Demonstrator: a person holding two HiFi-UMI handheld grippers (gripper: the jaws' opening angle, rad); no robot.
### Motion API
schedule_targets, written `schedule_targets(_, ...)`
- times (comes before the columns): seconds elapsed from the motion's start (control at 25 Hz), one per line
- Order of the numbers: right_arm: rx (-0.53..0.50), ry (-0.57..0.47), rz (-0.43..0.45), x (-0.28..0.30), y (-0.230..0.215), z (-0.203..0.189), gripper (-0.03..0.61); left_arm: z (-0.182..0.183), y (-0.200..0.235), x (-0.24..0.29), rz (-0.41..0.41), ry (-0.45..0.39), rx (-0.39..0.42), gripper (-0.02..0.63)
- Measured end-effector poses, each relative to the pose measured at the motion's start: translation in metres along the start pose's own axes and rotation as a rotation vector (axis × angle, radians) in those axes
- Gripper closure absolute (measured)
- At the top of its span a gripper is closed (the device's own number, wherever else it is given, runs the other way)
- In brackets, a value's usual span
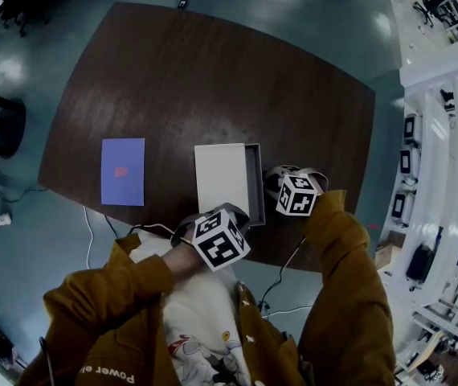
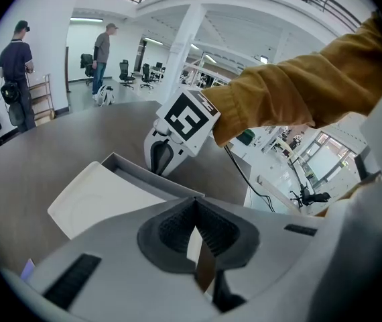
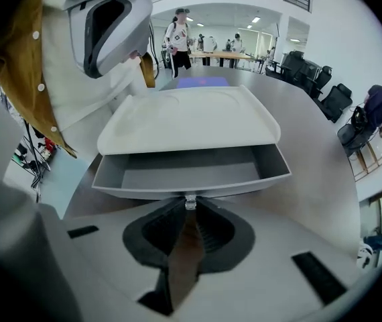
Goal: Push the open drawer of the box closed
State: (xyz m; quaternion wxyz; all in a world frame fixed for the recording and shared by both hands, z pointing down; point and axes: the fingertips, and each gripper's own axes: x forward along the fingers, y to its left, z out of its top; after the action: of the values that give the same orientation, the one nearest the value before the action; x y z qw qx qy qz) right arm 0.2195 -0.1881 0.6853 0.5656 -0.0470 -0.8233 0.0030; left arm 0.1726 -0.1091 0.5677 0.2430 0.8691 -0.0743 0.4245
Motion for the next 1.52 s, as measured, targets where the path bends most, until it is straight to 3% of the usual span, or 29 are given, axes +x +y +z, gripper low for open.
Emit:
schedule_targets(0.64,-0.023,-0.025,0.014,0.014,0.004,0.041,0.525,-0.009,-0.002,-0.011,-0.003,-0.008,-0.002,0.607)
schedule_targets(1.12,0.032,-0.005,0.007,0.018,0.005,0.044,0.520,-0.017,-0.003,-0.017,-0.008,-0.016,0.009,0.607)
schedule_targets(1.32,0.045,0.004,0.018,0.014,0.012,0.044,0.479,-0.017,-0.007,-0.019,-0.011,-0.021,0.019,0.607)
schedule_targets(1.52,0.040,0.006,-0.007,0.003,0.017,0.040,0.480,-0.013,-0.015,-0.020,-0.011,-0.023,0.037,0.607)
